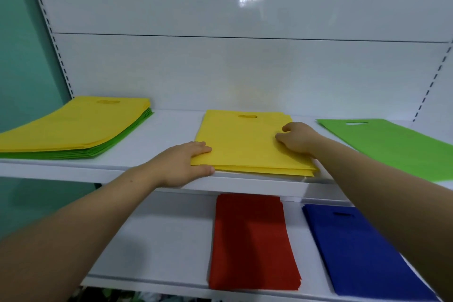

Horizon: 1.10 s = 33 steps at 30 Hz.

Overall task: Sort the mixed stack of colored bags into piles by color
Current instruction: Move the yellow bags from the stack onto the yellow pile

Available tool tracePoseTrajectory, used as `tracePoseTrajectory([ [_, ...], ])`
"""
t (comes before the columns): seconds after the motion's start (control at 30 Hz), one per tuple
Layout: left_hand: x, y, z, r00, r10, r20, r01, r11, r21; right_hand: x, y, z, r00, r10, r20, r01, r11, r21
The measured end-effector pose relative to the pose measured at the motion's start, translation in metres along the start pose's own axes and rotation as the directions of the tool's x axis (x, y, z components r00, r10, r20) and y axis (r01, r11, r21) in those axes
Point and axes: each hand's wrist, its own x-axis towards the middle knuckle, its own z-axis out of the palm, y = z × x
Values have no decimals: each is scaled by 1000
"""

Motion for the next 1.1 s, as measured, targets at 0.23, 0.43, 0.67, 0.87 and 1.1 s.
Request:
tracePoseTrajectory([
  [0.23,2,4,-5,999,7,51,-8,1000,11,1,0,3,999,12,50,-5,991,-137],
  [0.43,7,7,-25,998,-15,57,14,1000,11,6,-20,-8,999,-48,19,51,990,-134],
  [0.67,3,-14,-63,995,-87,-50,89,994,56,12,-83,-5,981,-190,-32,186,976,-117],
  [0.87,-17,-70,-94,978,-171,-121,182,979,90,14,-155,25,962,-273,-6,271,956,-115],
  [1.1,-52,-180,-134,951,-273,-147,286,955,77,24,-268,80,951,-308,24,309,946,-95],
])
